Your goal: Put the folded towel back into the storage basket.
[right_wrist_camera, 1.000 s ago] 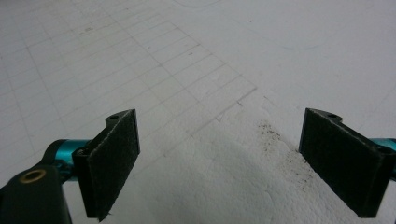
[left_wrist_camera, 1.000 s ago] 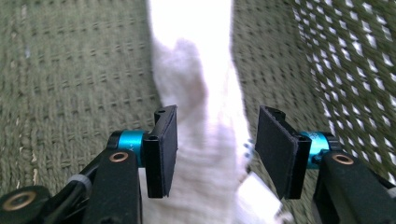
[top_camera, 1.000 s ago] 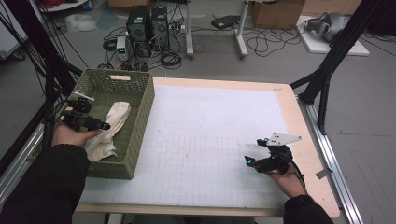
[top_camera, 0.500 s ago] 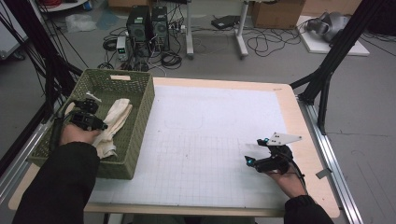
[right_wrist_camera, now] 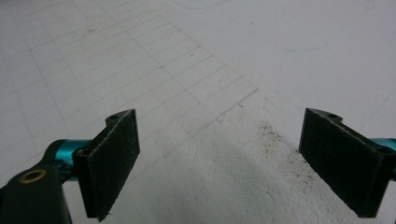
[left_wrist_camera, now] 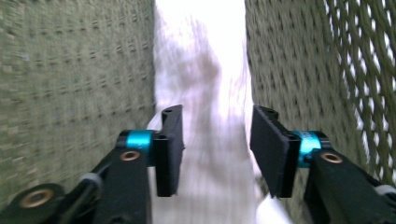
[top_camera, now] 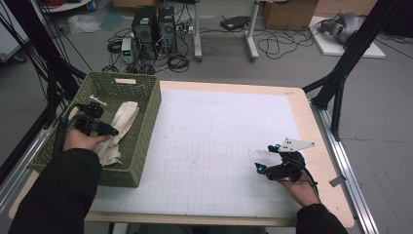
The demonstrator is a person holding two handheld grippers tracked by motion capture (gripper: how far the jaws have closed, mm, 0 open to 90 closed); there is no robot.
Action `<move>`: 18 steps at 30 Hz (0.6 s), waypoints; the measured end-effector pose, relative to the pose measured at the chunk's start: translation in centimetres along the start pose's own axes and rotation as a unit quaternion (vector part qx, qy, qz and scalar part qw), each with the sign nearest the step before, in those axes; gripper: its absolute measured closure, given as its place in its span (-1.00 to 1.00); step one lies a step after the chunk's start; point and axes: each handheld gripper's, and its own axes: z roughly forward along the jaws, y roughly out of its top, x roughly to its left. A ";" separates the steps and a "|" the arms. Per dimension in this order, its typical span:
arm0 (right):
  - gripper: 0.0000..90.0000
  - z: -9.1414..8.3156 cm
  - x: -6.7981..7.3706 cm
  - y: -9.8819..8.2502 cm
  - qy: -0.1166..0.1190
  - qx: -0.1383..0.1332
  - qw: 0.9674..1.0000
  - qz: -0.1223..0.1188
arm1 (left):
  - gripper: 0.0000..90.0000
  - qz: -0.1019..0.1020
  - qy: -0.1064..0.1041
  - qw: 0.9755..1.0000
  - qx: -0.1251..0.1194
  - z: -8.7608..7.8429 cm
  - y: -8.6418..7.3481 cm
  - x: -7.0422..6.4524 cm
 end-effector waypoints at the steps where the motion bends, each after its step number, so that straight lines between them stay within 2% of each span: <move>1: -0.74 0.0 0.0 0.0 -0.001 0.000 1.000 -0.001 | 0.14 -0.001 -0.009 1.000 -0.006 -0.4 -0.1 -0.1; 3: -0.74 0.1 0.0 0.0 -0.002 0.000 1.000 -0.002 | 0.16 0.012 -0.008 1.000 0.004 -0.8 -0.3 -0.5; 6: -0.74 0.1 0.0 0.0 -0.002 0.002 1.000 0.002 | 0.33 0.037 -0.006 0.999 0.040 -0.7 -0.6 -1.0; 9: -0.74 0.0 -0.1 0.0 -0.003 0.000 1.000 0.006 | 0.64 0.050 -0.001 0.996 0.071 0.2 -1.0 -1.3; 11: -0.74 0.0 -0.2 0.0 -0.004 -0.002 1.000 0.005 | 0.74 0.050 -0.016 0.994 0.095 1.3 -1.3 -1.3; 12: -0.74 0.0 -0.1 0.0 -0.004 -0.002 1.000 0.006 | 0.72 0.051 -0.017 0.992 0.111 1.9 -1.4 -1.4; 13: -0.74 0.0 -0.1 0.0 -0.003 -0.002 1.000 0.006 | 0.61 0.057 -0.005 0.991 0.124 2.4 -1.5 -1.5; 14: -0.74 0.0 -0.2 0.0 -0.002 -0.003 1.000 0.006 | 0.49 0.059 -0.002 0.990 0.128 2.7 -1.5 -1.5; 16: -0.74 0.0 -0.2 0.0 -0.002 -0.002 1.000 0.006 | 0.37 0.061 -0.002 0.990 0.130 2.9 -1.6 -1.5; 18: -0.74 0.0 -0.3 0.0 -0.002 -0.004 1.000 0.006 | 0.27 0.080 0.004 0.988 0.132 3.2 -1.8 -1.8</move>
